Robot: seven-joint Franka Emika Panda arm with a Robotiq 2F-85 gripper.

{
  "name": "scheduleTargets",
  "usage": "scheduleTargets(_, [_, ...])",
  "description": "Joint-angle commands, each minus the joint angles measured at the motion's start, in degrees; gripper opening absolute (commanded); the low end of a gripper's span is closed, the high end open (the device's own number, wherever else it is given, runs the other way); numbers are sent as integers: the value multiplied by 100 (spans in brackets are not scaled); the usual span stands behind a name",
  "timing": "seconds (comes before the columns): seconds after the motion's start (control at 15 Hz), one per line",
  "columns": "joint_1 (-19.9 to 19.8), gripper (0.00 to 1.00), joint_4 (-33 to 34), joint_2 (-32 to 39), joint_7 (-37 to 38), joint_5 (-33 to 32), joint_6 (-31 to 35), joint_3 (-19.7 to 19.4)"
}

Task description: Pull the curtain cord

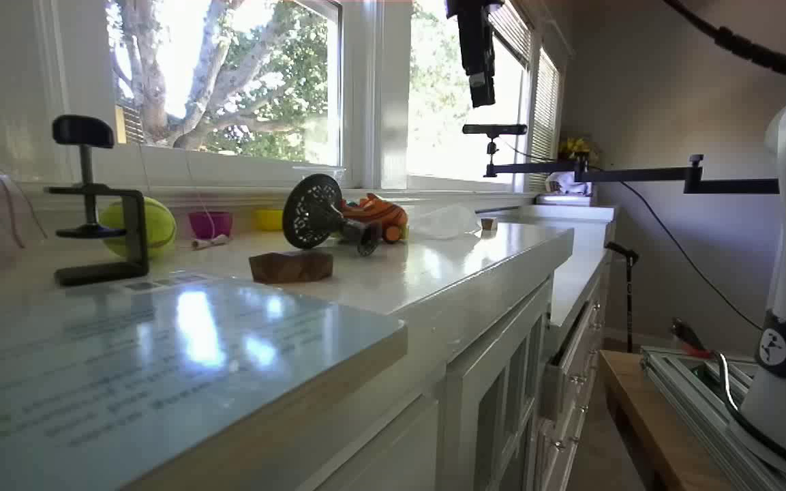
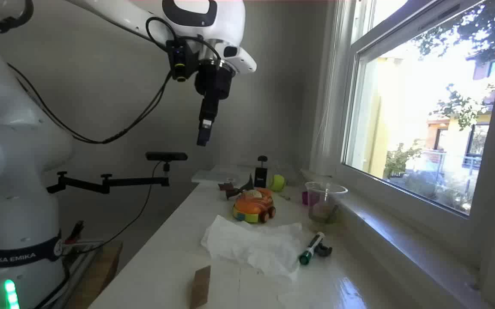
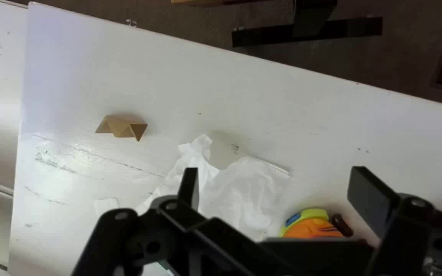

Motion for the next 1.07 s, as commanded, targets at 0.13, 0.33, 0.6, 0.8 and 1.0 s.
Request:
scheduleTargets(0.13, [131, 100, 28, 21, 58, -33, 30, -100])
scheduleTargets(0.33, [166, 100, -53, 8, 195, 38, 861, -148])
scheduleTargets(0.6, [161, 100, -80, 200, 279, 135, 2539, -231])
scheduleTargets(0.8, [209, 100, -21, 481, 293, 449, 3695, -300])
scheduleTargets(1.0, [367, 100, 14, 788, 93, 1000, 4807, -400])
